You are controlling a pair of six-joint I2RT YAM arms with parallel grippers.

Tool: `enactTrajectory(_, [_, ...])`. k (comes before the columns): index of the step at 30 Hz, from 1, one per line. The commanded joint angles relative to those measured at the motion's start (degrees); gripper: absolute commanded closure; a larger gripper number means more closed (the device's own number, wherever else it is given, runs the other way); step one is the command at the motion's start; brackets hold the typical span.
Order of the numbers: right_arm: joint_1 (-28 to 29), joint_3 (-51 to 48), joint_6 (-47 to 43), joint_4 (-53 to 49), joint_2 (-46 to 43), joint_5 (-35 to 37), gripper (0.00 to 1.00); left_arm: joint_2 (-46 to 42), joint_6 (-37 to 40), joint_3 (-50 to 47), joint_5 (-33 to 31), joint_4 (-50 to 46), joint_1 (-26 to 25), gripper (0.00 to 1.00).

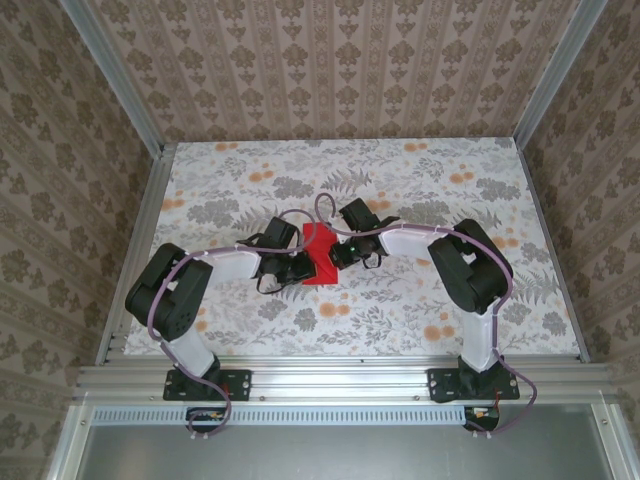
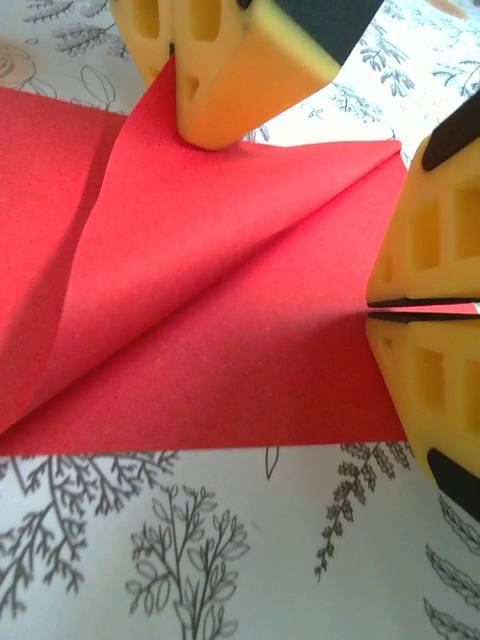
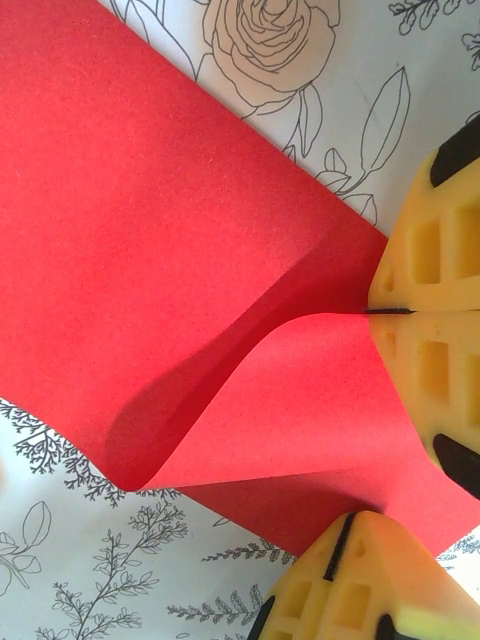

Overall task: Fold a paper plane with a square sheet of paper (pick it up from the middle)
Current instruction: Fold the triangle a second time at the center of the table.

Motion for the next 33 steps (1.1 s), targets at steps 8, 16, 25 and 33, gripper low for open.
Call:
enactTrajectory(8, [-0.2,1.6,1.2,-2.8,2.2,0.2,0.93,-2.4,-8.8,-0.7,3.8,12.9,0.1,0.82])
enactTrajectory(16, [-0.2,1.8,1.4,-3.0,2.7,-0.1,0.93,1.0,-9.6,0.7,1.1,14.0,0.1,0.87])
enactTrajectory(25, [-0.2,2.0,1.5,-3.3,3.1,0.0,0.94,3.2,-8.7,1.0,0.2,12.8,-0.1,0.88])
enactTrajectory(33, [-0.3,2.5,1.5,-4.1,3.8,0.3,0.94,4.9,-8.4,1.0,-0.5,12.6,-0.2,0.88])
